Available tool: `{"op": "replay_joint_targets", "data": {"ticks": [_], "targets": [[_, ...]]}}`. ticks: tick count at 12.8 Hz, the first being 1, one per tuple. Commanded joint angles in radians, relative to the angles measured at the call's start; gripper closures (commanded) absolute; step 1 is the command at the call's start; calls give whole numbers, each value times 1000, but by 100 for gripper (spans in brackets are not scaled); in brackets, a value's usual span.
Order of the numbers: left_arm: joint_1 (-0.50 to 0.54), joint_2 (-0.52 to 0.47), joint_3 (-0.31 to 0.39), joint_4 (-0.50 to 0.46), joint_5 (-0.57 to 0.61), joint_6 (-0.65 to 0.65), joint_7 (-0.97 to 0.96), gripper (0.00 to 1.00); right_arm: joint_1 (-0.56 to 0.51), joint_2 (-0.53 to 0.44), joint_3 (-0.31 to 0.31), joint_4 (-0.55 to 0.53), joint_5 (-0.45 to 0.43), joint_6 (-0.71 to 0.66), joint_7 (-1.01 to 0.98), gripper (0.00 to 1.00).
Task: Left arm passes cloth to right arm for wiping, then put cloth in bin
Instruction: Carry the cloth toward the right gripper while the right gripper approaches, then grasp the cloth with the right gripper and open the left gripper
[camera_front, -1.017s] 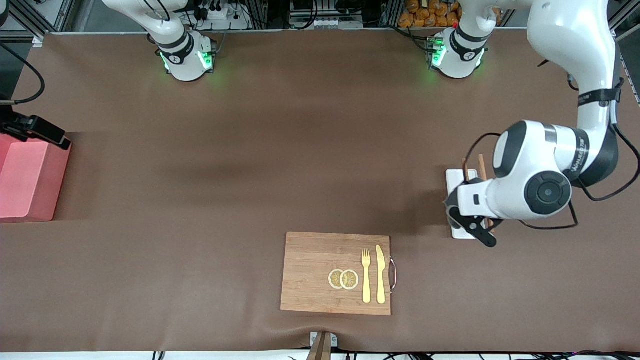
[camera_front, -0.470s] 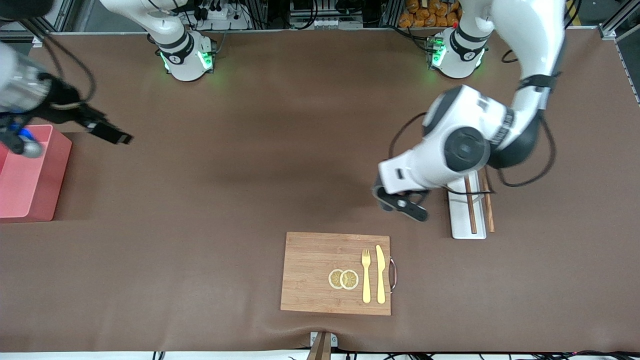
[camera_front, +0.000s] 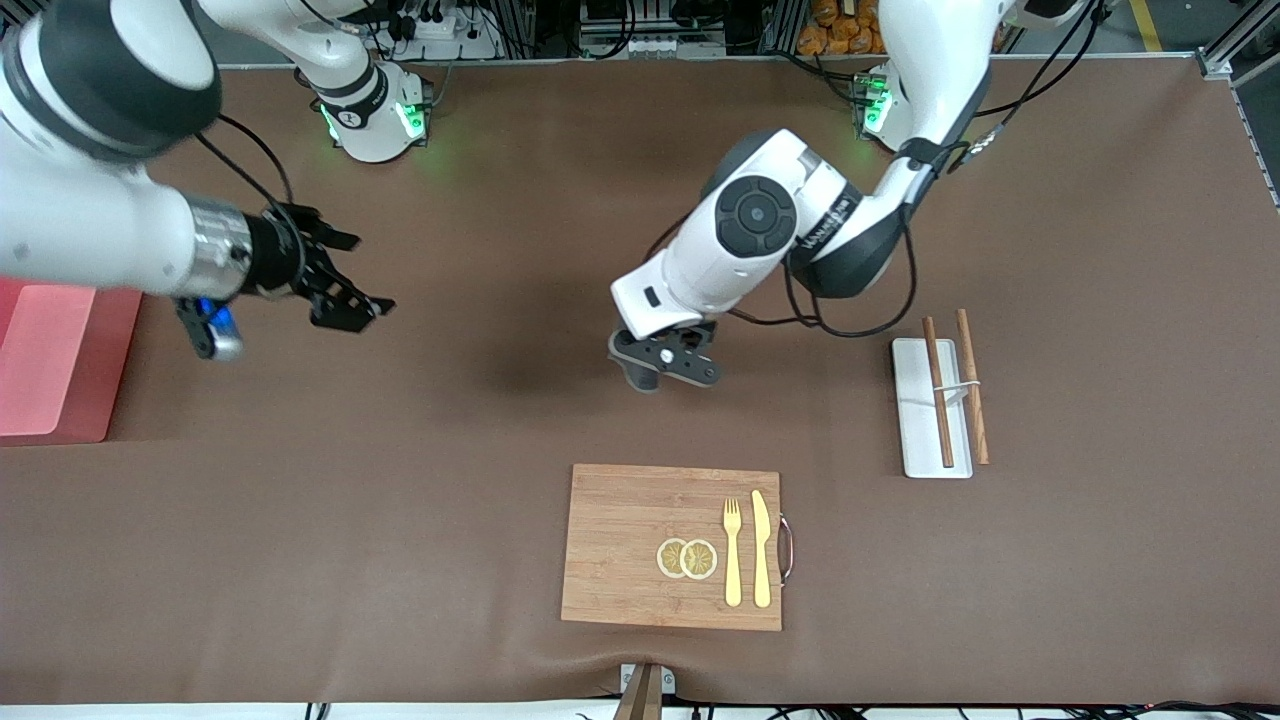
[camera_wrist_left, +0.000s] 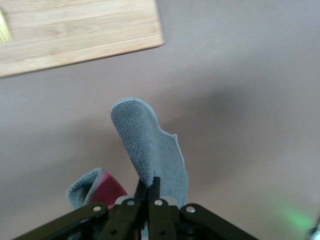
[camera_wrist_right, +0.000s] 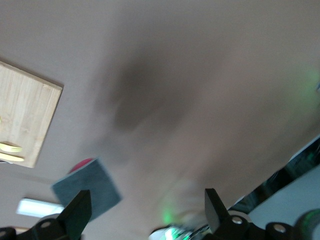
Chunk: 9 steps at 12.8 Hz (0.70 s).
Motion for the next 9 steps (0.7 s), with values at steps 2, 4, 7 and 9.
{"op": "replay_joint_targets", "data": {"ticks": [2,4,7,9], "targets": [[-42,-5,4,25,-94,137,-123,100,31,101,1,25,111,55,160,0],[-55,-5,-19,25,-119,255,-193,100,66,129,1,25,131,114,240,0],[-56,-3,-48,25,-121,401,-276,100,109,155,3,24,148,173,308,0],[-75,2,-45,23,-119,464,-318,100,126,158,3,21,149,182,313,0]]}}
